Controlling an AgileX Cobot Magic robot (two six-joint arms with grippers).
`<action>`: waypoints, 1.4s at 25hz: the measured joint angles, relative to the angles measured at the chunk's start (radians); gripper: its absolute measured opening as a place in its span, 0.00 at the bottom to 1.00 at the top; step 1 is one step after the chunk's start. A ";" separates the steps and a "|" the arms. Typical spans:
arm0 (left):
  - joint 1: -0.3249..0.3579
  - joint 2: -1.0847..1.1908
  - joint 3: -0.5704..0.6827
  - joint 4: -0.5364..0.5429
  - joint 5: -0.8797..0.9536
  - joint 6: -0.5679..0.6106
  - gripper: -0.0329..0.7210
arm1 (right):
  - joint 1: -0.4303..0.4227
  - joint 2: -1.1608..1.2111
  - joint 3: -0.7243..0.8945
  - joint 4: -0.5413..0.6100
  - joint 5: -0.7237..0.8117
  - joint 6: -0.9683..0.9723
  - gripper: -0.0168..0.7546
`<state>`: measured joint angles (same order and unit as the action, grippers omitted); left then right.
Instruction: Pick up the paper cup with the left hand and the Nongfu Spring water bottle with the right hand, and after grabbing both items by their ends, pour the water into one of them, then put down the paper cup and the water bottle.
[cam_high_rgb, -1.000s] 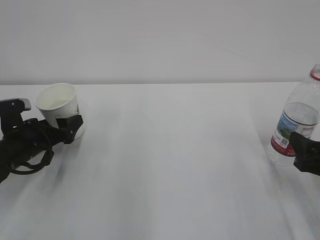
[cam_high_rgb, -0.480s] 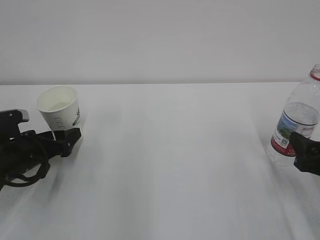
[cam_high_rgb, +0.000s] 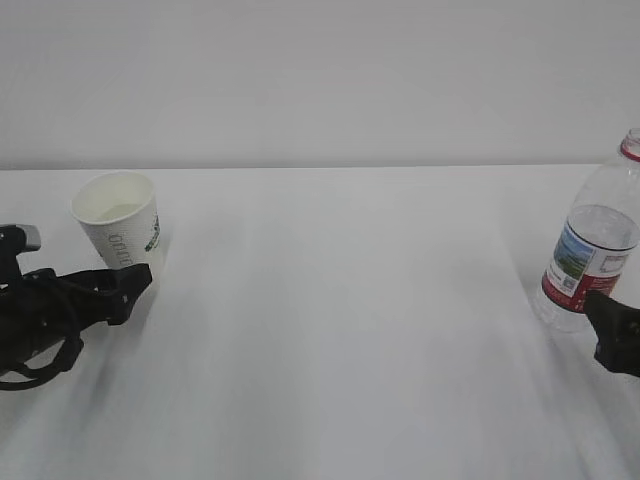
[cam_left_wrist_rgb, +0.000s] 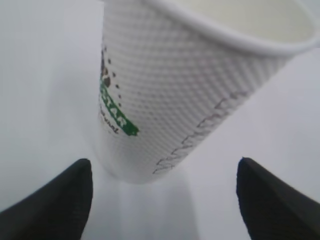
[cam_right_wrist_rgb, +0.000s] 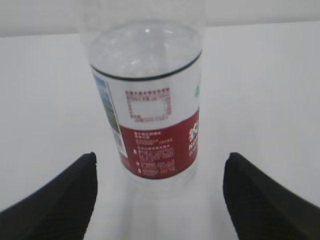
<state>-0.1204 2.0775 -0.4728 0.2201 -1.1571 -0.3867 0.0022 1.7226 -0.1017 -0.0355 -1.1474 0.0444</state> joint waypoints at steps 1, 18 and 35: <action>0.000 -0.009 0.011 0.002 0.000 0.000 0.92 | 0.000 0.000 0.012 0.000 0.000 0.000 0.79; 0.000 -0.184 0.133 0.018 0.000 -0.002 0.86 | 0.000 -0.195 0.075 0.000 0.000 0.041 0.79; 0.000 -0.451 0.143 0.118 0.002 -0.002 0.83 | 0.000 -0.483 0.084 0.006 0.093 0.090 0.79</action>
<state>-0.1204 1.6269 -0.3294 0.3383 -1.1555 -0.3886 0.0022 1.2399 -0.0173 -0.0293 -1.0546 0.1341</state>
